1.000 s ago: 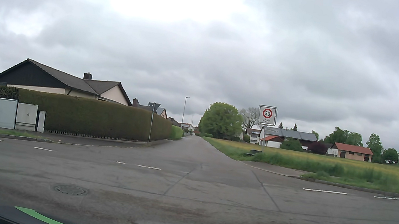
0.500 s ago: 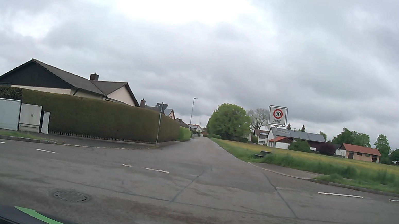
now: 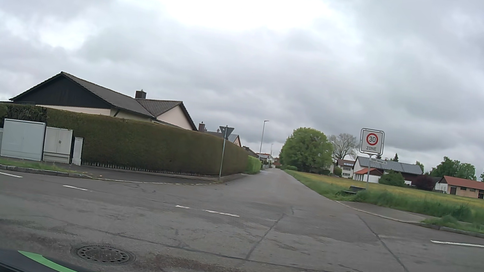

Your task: Follow the waypoints while adhering to traffic rules and regulations

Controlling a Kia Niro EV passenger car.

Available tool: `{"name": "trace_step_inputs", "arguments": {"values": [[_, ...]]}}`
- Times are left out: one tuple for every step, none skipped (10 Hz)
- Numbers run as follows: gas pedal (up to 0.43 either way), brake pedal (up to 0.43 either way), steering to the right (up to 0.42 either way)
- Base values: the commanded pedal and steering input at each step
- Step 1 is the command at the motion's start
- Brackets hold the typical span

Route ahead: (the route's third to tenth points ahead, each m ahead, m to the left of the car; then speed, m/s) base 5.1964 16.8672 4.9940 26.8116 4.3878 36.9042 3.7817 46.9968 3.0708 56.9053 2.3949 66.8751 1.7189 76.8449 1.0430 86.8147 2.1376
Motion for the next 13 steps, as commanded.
{"name": "trace_step_inputs", "arguments": {"values": [[0.22,0.0,-0.511],[0.22,0.0,-0.531],[0.228,0.0,-0.554],[0.228,0.0,-0.58],[0.228,0.0,-0.592],[0.228,0.0,-0.592],[0.228,0.0,-0.592],[0.24,0.0,-0.591],[0.24,0.0,-0.59],[0.24,0.0,-0.589],[0.24,0.0,-0.589],[0.24,0.0,-0.587],[0.24,0.0,-0.586]]}}
